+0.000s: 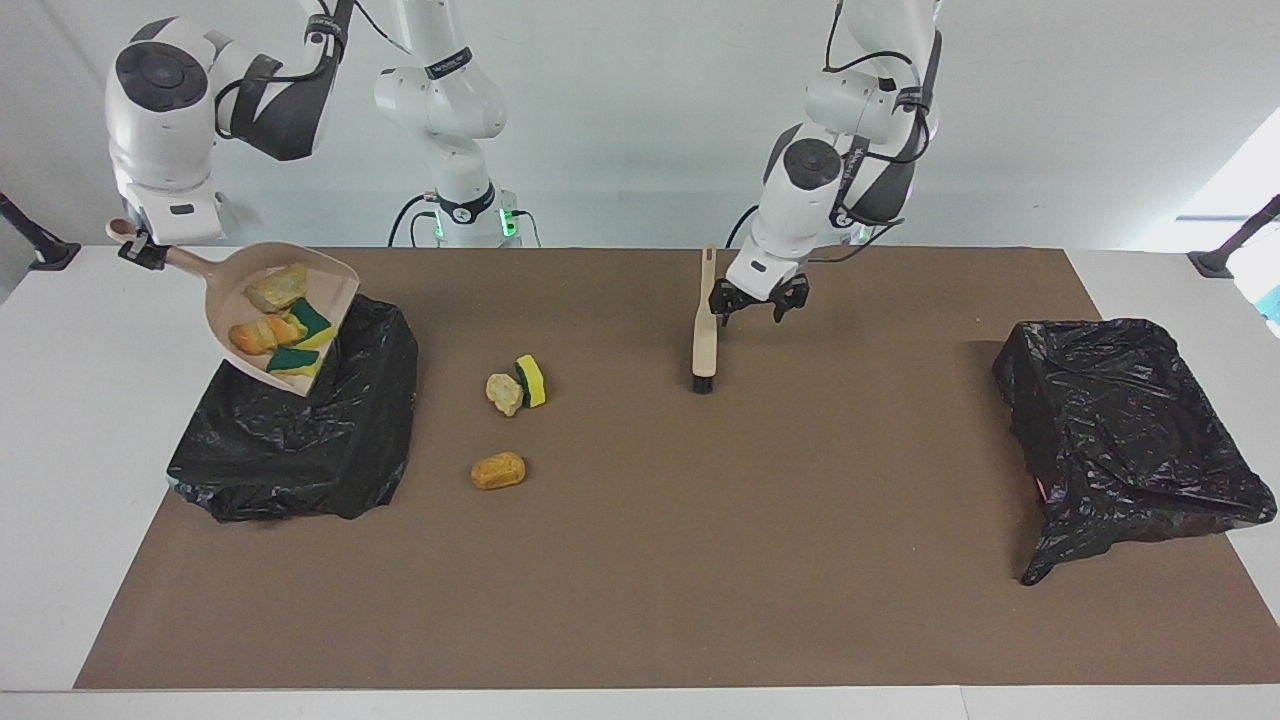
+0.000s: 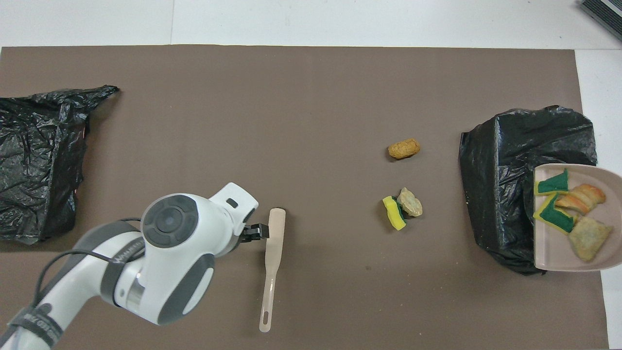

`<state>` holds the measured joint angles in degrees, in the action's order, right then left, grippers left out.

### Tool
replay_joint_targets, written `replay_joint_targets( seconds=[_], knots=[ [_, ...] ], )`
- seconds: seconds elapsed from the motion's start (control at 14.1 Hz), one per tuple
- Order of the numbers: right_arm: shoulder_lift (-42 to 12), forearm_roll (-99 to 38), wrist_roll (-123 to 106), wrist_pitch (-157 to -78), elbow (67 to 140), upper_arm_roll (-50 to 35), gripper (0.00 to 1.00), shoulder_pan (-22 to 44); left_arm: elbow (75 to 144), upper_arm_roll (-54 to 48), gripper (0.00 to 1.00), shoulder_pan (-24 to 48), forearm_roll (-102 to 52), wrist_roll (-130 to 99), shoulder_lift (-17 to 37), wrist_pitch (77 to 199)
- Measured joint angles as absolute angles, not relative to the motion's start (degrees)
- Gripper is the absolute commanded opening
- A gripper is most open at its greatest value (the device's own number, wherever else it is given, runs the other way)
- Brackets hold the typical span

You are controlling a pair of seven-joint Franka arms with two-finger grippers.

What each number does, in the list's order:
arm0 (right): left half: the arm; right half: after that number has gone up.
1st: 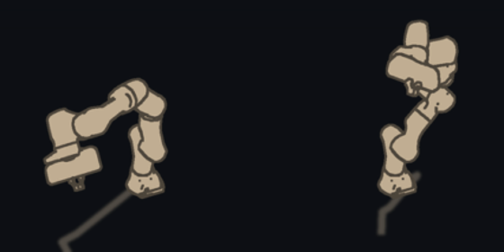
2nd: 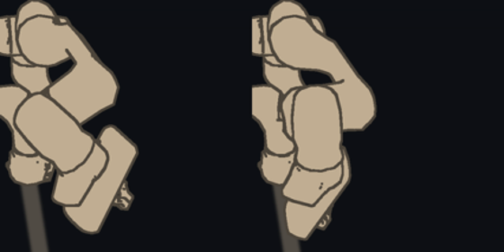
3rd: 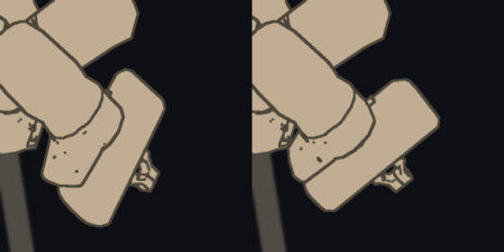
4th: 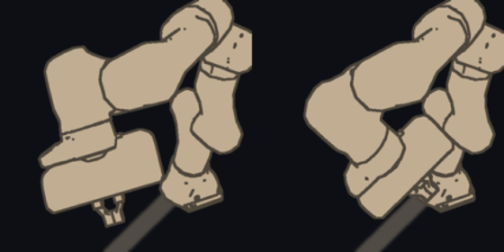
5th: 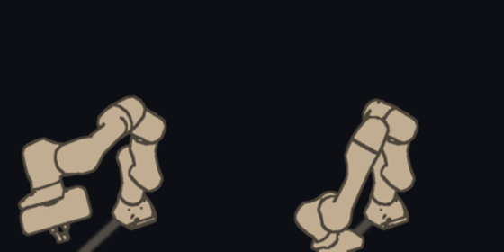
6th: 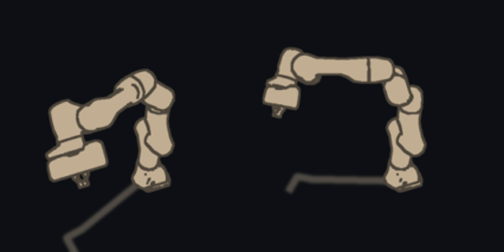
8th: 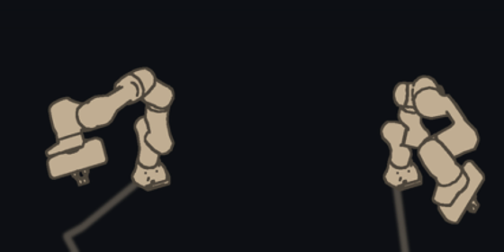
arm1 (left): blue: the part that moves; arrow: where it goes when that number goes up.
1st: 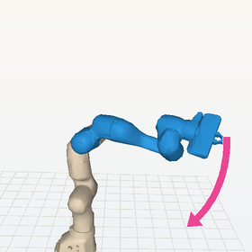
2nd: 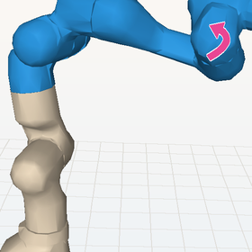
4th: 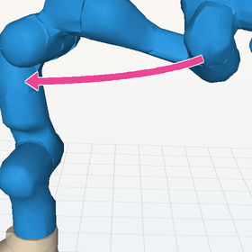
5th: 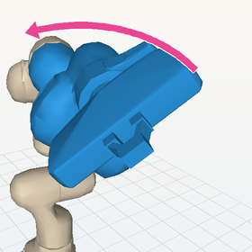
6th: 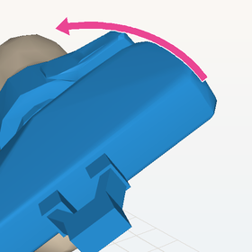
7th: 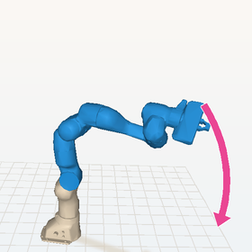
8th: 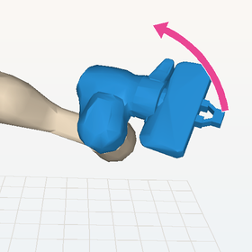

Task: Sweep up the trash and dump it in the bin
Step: 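Carry the dustpan to the black bag and tip it with the right gripper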

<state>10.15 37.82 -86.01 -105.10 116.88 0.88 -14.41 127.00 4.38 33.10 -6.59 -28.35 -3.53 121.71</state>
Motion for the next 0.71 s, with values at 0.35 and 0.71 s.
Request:
replay_joint_targets(
  seconds=[0.35,0.71],
  knots=[
    [10.7,41.9,-86.1,-105.1,117.5,0.5,0.0,-12.1,113.8,4.6,1.0,20.1,-6.6,-14.0,-3.2,107.3],
    [10.8,45.8,-86.1,-104.4,117.3,0.5,0.0,-11.7,107.5,4.6,1.0,9.6,-6.6,-0.1,-2.9,98.4]
  ],
)
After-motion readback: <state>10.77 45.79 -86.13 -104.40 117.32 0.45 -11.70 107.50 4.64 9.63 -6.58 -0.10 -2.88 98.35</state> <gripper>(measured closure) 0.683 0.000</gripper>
